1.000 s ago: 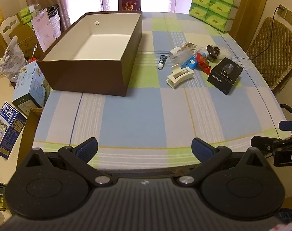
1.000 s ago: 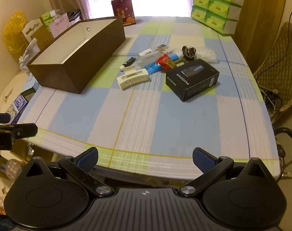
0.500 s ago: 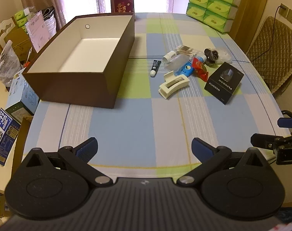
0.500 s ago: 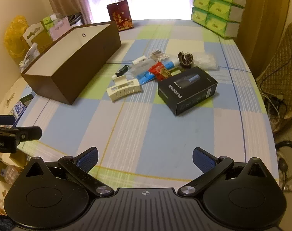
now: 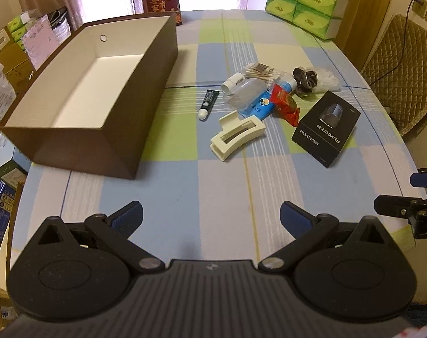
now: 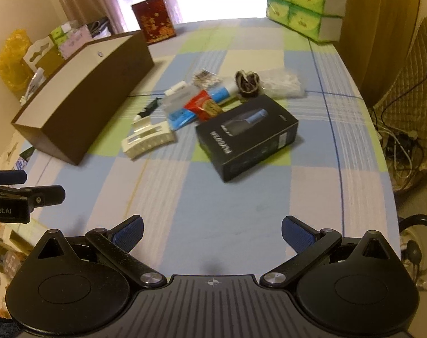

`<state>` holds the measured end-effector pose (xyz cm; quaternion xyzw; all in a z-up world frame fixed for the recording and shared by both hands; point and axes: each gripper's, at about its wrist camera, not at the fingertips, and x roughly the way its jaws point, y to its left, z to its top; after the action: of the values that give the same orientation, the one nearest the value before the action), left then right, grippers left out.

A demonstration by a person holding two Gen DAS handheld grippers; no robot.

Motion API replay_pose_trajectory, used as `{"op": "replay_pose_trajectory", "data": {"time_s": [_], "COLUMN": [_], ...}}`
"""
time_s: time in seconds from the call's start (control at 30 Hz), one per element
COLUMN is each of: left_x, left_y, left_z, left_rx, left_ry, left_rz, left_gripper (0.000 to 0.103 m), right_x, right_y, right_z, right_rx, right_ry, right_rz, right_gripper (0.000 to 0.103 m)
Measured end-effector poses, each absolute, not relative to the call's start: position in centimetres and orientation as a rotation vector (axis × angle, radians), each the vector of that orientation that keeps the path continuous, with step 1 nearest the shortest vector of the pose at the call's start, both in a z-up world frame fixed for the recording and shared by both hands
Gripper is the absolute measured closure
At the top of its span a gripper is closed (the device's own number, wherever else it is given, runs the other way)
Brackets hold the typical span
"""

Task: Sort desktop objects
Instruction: 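Move both tools toward the cluster of items on the table, then grasp the cream plastic clip with the left tool while the right tool grasps the black FLYCO box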

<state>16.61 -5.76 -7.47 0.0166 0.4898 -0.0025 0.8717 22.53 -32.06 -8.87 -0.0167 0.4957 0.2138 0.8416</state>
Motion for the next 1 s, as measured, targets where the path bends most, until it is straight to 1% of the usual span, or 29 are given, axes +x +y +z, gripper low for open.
{"op": "replay_pose_trajectory", "data": {"time_s": [0.23, 0.43, 0.87, 1.0], "left_x": [19.9, 22.8, 28.6, 30.0], "left_y": [-6.8, -7.2, -10.3, -10.6], "left_z": [-9.7, -11.6, -14.1, -15.3], "left_rx": [0.078, 0.109, 0.262, 0.304], "left_ry": [1.056, 1.082, 1.030, 1.042], "left_rz": [-0.022, -0.054, -0.106, -0.095], "left_gripper": [0.001, 0.005, 0.007, 0.011], "right_x": [25.4, 27.7, 31.4, 32.6], "right_y": [-33.3, -35.2, -39.7, -40.9], "right_z": [-10.9, -13.1, -14.3, -14.6], "right_rx": [-0.035, 0.008, 0.033, 0.033], "right_ry": [1.109, 1.182, 1.237, 1.242], "right_rz": [0.421, 0.354, 0.336, 0.347], "right_gripper": [0.002, 0.002, 0.002, 0.002]}}
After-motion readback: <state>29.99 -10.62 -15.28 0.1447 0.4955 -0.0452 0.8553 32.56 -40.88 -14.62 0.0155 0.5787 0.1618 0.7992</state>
